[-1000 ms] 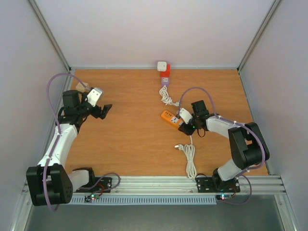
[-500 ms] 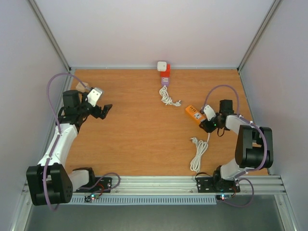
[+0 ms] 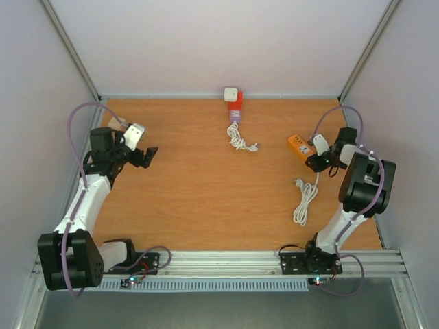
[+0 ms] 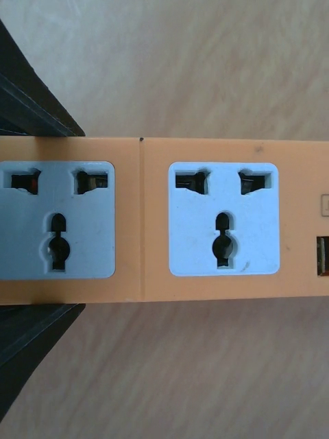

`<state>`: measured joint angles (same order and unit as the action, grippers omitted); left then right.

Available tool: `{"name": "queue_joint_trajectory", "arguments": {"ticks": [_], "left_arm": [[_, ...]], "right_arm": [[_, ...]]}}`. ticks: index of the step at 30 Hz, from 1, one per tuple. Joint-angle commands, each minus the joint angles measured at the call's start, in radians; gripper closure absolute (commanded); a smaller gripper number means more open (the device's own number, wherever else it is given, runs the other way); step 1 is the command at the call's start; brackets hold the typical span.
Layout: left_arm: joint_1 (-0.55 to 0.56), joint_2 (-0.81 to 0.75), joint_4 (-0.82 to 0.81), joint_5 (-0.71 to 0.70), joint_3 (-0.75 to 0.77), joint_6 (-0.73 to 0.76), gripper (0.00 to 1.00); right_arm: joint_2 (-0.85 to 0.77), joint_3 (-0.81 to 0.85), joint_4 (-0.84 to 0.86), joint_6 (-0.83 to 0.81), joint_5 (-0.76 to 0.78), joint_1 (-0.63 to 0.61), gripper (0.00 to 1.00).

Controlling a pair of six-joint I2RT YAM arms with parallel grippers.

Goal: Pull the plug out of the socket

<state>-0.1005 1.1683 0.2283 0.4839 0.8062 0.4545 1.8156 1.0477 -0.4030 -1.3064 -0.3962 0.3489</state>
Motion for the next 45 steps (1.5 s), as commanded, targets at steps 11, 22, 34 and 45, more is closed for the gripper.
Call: {"name": "queue_joint_trajectory", "arguments": {"ticks": [11, 22, 34, 45], "left_arm": [[0.000, -0.008, -0.117, -0.136, 0.020, -0.089, 0.00], [0.000, -0.014, -0.160, -0.212, 0.005, -0.129, 0.00], [-0.001, 0.022, -0.082, -0.220, 0.048, -0.153, 0.00], [-0.001, 0.023, -0.078, -0.234, 0.030, -0.146, 0.00]], "right_arm": [[0.298, 0.358, -0.061, -0.055, 0.134, 0.072, 0.56], [0.439, 0.629, -0.140, 0.061, 0.063, 0.070, 0.45], [0.326, 0.675, -0.240, 0.161, -0.122, 0.048, 0.21], [0.218, 0.647, -0.199, 0.273, -0.147, -0.101, 0.06]]}}
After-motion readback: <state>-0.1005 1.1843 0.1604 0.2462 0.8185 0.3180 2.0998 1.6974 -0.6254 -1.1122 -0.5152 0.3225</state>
